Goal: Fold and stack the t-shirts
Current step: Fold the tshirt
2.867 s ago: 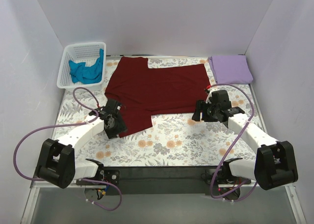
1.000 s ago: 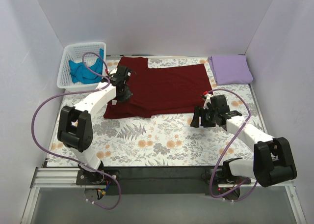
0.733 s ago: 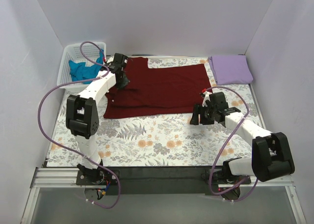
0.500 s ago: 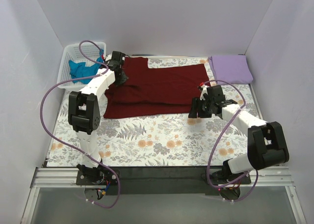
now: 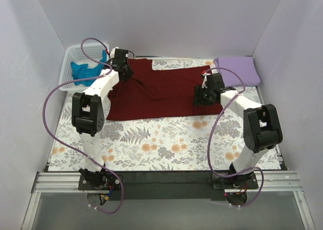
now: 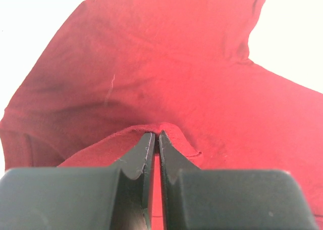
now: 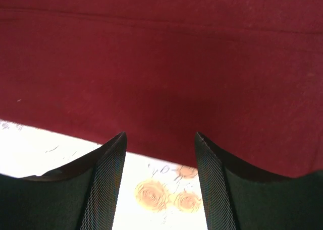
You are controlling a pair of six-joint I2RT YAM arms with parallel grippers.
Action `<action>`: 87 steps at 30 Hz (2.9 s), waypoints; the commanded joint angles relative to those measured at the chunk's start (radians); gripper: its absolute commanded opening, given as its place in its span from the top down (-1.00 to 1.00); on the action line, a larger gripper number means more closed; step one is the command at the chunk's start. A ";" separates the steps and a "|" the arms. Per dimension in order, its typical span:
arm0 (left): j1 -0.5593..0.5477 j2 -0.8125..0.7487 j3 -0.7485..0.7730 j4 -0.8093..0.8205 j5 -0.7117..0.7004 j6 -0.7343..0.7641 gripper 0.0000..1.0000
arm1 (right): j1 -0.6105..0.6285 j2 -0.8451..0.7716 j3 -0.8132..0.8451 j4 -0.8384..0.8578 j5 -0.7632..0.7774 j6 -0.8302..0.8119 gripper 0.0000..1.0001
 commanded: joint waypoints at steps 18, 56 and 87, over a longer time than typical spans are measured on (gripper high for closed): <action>0.024 -0.121 -0.137 0.043 -0.048 -0.005 -0.19 | -0.112 0.018 -0.025 0.076 -0.052 0.043 -0.24; 0.188 -0.889 -1.169 -0.170 0.070 -0.370 0.30 | -0.615 -0.321 -0.701 0.197 -0.241 0.286 -0.18; -0.057 -0.570 -0.893 0.044 0.254 -0.096 0.04 | 0.279 0.330 0.243 0.453 -0.284 0.473 0.03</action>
